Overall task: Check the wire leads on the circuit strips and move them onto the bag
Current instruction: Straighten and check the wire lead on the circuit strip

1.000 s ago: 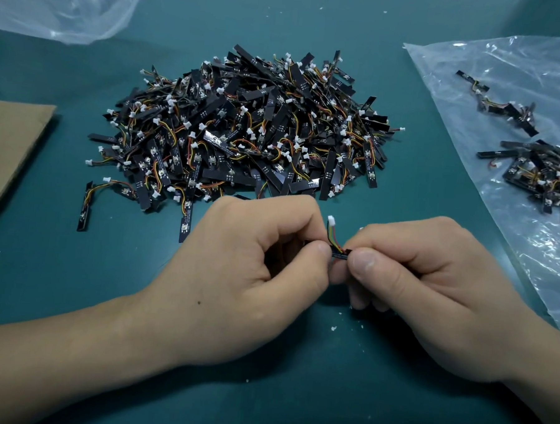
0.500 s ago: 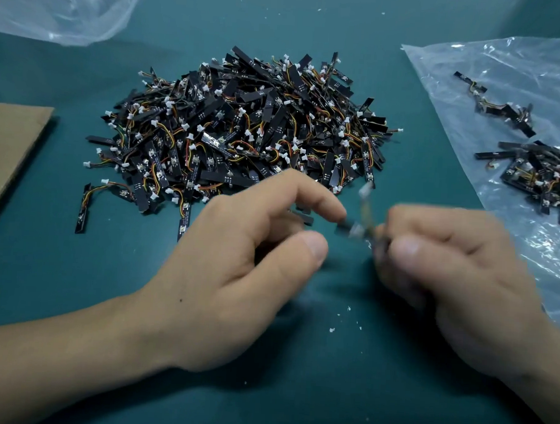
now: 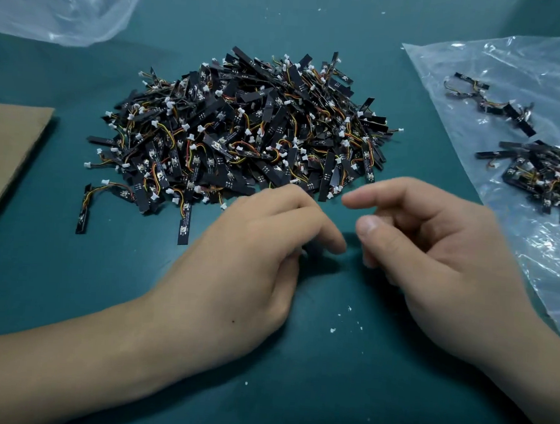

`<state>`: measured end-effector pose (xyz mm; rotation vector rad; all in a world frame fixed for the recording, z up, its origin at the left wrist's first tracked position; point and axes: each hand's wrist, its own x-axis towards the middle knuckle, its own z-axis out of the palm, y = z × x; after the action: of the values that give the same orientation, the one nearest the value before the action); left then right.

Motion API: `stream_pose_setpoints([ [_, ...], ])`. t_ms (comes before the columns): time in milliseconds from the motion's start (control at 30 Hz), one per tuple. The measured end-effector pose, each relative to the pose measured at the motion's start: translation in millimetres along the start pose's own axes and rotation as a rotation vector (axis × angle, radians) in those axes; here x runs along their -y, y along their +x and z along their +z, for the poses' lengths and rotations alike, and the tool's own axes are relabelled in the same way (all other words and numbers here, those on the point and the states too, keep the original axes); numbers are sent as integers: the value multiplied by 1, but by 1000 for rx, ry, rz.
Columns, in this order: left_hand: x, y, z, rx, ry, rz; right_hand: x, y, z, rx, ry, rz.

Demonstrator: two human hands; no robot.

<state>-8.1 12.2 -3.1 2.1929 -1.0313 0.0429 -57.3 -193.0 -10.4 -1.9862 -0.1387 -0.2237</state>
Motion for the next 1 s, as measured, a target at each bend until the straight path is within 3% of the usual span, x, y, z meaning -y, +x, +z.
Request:
stream_pose_setpoints([
  [200,2,1,-2,-234,-84,80,-1,-1,3,-18,-49,-11],
  [333,10,2,6,-380,-299,48,2,-1,3,42,-178,-60],
  [467,14,3,9,-346,-453,71,6,1,3,53,-264,-139],
  [767,9,2,10,-237,-722,-51,8,-1,3,-17,-205,-104],
  [867,5,4,5,-316,-787,-52,8,0,4,-31,-144,-57],
  [1000,3,5,3,-394,-788,-46,8,1,1,131,-195,-60],
])
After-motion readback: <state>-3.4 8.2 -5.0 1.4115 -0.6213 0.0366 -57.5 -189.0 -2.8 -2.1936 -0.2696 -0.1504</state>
